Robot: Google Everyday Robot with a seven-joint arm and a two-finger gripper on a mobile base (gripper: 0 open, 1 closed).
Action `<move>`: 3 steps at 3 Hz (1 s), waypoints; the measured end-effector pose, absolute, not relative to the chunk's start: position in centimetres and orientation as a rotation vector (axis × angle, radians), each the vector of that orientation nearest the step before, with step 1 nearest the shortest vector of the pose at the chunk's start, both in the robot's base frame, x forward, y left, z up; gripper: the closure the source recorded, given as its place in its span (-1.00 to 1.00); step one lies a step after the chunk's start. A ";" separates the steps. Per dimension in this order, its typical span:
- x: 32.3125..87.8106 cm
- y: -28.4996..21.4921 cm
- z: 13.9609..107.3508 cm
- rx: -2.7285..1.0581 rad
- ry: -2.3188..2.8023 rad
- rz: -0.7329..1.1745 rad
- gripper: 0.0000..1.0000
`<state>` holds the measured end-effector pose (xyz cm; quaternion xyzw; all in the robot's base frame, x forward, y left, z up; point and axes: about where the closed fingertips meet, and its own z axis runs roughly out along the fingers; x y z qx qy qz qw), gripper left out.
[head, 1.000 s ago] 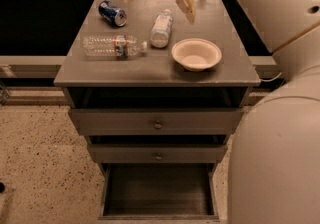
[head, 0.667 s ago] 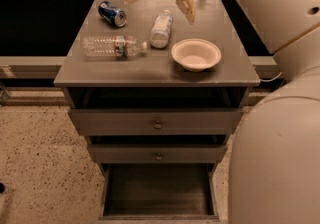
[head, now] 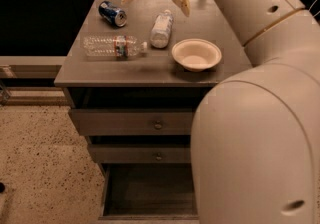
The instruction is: Place blue plastic bottle into bottom drawer
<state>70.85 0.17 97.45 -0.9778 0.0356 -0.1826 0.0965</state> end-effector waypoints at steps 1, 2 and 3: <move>75.2 -1.4 95.7 -2.943 0.076 -0.615 -1.00; 77.6 -4.0 93.8 -2.920 0.146 -0.660 -1.00; 79.3 -5.4 91.5 -2.919 0.171 -0.662 -1.00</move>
Offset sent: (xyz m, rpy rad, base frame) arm 0.0894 -0.0833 -0.0535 -0.0302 -0.0867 -0.1067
